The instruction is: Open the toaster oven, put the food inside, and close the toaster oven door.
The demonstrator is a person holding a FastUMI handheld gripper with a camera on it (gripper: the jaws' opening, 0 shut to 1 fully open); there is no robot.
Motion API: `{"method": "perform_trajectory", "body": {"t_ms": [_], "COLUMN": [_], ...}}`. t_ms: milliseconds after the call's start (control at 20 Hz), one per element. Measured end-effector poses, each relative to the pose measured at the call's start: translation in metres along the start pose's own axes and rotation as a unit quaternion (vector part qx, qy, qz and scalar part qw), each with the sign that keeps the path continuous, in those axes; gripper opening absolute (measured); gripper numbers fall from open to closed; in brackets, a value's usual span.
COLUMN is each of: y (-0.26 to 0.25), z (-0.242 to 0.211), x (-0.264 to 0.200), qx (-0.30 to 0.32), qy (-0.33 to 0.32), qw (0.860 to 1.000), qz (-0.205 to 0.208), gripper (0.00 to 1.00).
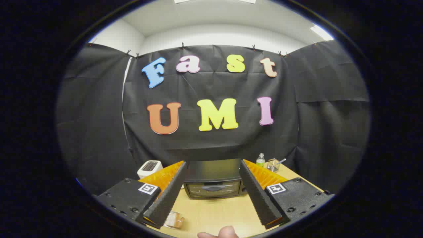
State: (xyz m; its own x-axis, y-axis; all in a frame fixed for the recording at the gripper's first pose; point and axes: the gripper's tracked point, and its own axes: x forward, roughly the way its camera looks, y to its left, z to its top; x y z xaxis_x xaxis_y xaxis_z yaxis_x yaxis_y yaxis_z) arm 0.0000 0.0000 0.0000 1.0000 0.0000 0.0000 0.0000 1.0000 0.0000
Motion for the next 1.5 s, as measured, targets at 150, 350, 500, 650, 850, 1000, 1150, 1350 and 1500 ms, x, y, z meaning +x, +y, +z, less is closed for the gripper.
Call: {"method": "perform_trajectory", "body": {"t_ms": [150,350,500,650,850,1000,1150,1350,1500], "y": [-0.007,-0.002,0.005,0.011,0.016,0.012,0.002,-0.012,-0.02], "z": [-0.005,-0.004,-0.007,-0.009,-0.013,-0.012,-0.004,-0.008,-0.021], "x": [0.001,0.004,0.006,0.007,0.006,0.004,0.006,0.019,0.04], "qx": [0.005,-0.011,-0.009,-0.006,-0.005,-0.011,-0.026,-0.029,-0.021], "qy": [0.002,0.0,0.001,0.008,0.014,0.018,0.013,0.013,0.038], "qw": [1.0,1.0,1.0,1.0,1.0,1.0,0.999,0.999,0.999], "qz": [-0.005,0.001,0.009,0.017,0.021,0.021,0.016,0.013,0.018], "gripper": [1.0,1.0,1.0,1.0,1.0,1.0,1.0,1.0,1.0]}}
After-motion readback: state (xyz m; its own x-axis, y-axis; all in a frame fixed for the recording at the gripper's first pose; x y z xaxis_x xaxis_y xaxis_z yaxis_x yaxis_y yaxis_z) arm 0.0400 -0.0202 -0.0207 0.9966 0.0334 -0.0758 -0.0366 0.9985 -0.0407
